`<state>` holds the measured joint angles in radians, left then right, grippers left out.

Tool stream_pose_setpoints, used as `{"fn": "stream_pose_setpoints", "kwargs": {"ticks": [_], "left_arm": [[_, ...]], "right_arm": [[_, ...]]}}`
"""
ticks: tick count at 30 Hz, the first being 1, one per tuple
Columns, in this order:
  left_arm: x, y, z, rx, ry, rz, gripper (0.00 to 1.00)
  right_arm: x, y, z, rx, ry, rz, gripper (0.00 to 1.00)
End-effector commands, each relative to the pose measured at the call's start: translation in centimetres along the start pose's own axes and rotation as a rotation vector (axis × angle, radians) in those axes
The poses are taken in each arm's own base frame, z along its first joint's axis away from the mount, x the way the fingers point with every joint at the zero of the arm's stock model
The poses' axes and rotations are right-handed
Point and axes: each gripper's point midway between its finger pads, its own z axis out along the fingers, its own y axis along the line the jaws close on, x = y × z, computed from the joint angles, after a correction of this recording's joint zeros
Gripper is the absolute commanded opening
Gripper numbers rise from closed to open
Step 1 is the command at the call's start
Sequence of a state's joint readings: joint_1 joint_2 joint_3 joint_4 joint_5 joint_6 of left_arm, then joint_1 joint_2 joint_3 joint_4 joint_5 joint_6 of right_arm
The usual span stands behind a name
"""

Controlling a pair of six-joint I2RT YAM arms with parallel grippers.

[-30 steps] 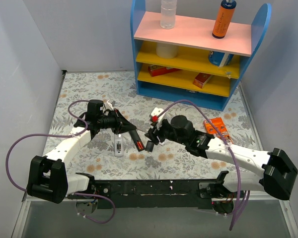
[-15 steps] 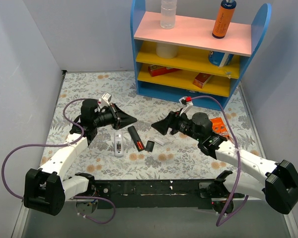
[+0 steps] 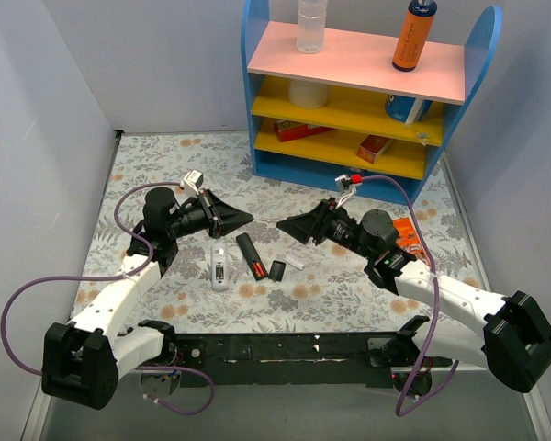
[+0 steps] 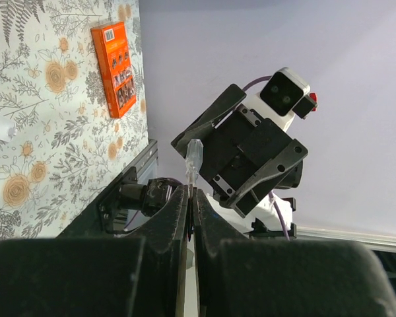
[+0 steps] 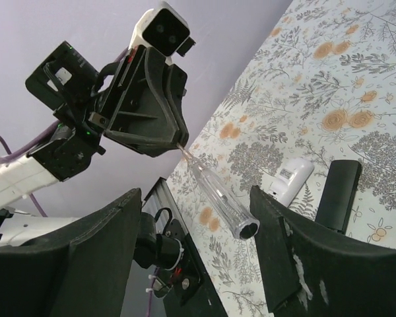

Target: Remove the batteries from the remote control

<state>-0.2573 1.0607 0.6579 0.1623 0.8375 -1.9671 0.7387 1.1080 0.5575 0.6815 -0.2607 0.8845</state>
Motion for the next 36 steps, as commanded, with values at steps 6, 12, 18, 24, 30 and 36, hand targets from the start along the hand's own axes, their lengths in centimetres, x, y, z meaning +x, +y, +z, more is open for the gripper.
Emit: {"fn": "stream_pose_setpoints", "kwargs": {"ticks": [6,12,18,24,30,36], "left_arm": [[0.9,-1.1,-0.7,0.045,0.014,0.022,0.0],[0.9,-1.4,-0.8,0.064,0.006,0.029,0.0],[0.9,-1.7,-0.9,0.081,-0.003,0.037,0.0],[0.8,-1.1,-0.8,0.059,0.001,0.055,0.2],[-0.5,0.5,-1.2,-0.102,-0.087,0.099,0.85],[-4.7,4.9,-2.7,-0.468,-0.223,0.204,0.98]], "right_arm": [[-1.7,1.6,0.2,-0.064,-0.072,-0.008,0.57],[-1.2,1.5,0.1,-0.076,-0.063,0.008,0.58],[-1.2,2.1,0.2,-0.111,-0.069,0.012,0.4],[-1.5,2.4,0.0,-0.132,-0.093,-0.013,0.01],[-2.2,1.4,-0.4,-0.041,-0.106,-0.094,0.01],[-3.1,-0.2,-0.6,0.149,-0.031,-0.202,0.01]]}}
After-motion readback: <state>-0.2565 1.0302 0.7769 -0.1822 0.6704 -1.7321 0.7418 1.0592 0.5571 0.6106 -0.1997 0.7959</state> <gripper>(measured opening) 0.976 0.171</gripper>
